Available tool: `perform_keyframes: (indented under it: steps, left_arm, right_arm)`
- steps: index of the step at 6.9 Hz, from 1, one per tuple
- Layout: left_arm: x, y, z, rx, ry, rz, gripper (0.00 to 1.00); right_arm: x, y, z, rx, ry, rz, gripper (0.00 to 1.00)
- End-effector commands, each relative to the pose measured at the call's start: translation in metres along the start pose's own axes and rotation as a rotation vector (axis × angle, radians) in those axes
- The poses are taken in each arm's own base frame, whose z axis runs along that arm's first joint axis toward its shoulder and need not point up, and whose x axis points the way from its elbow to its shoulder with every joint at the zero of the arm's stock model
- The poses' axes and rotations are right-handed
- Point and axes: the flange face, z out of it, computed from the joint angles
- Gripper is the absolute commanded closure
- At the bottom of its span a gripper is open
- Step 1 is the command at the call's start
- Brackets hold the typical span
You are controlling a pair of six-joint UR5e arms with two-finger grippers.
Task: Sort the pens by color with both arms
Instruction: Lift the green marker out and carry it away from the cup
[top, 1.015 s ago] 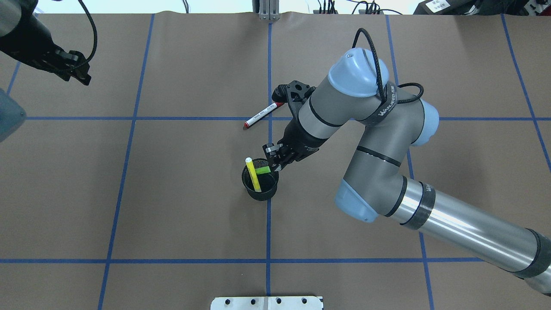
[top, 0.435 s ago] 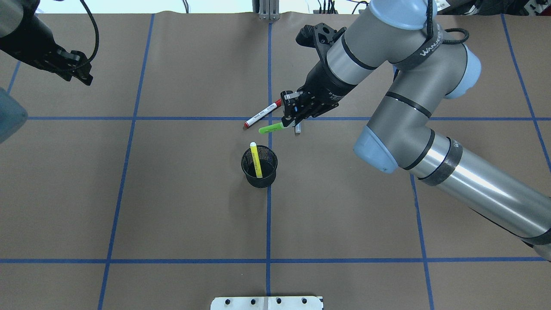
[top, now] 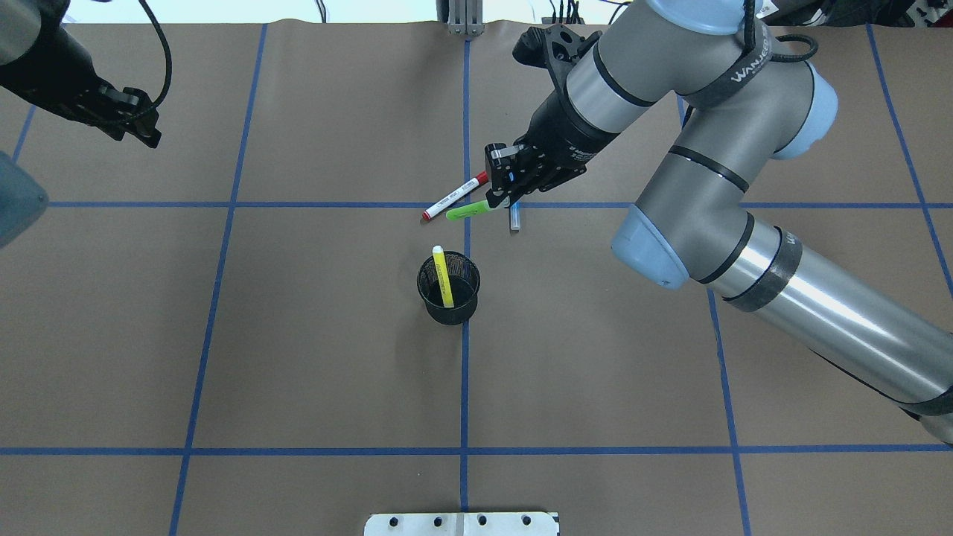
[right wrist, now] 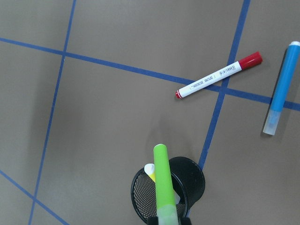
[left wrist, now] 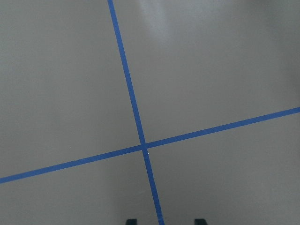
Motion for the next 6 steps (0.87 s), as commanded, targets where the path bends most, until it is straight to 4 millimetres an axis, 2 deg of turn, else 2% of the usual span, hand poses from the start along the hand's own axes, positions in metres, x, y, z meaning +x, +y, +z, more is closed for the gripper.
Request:
perform_keyframes:
  steps: [1,2,4,6]
  left_arm:
    - [0.0,0.001,-0.001,0.001,0.001,-0.006,0.49]
    - [0.001,0.001,-0.001,0.002,0.002,-0.005,0.49]
    - [0.001,0.002,-0.001,0.001,0.002,-0.004,0.48]
    - [0.002,0.002,-0.001,0.002,0.003,-0.003,0.47]
  right_arm:
    - [-0.02,-0.041,0.022,0.083,0.086,0.133,0.95]
    - [-0.029,-0.058,0.042,0.124,0.132,0.174,0.95]
    - [-0.051,-0.066,0.081,0.17,0.191,0.244,0.96]
    - [-0.066,-0.075,0.109,0.212,0.245,0.293,0.97]
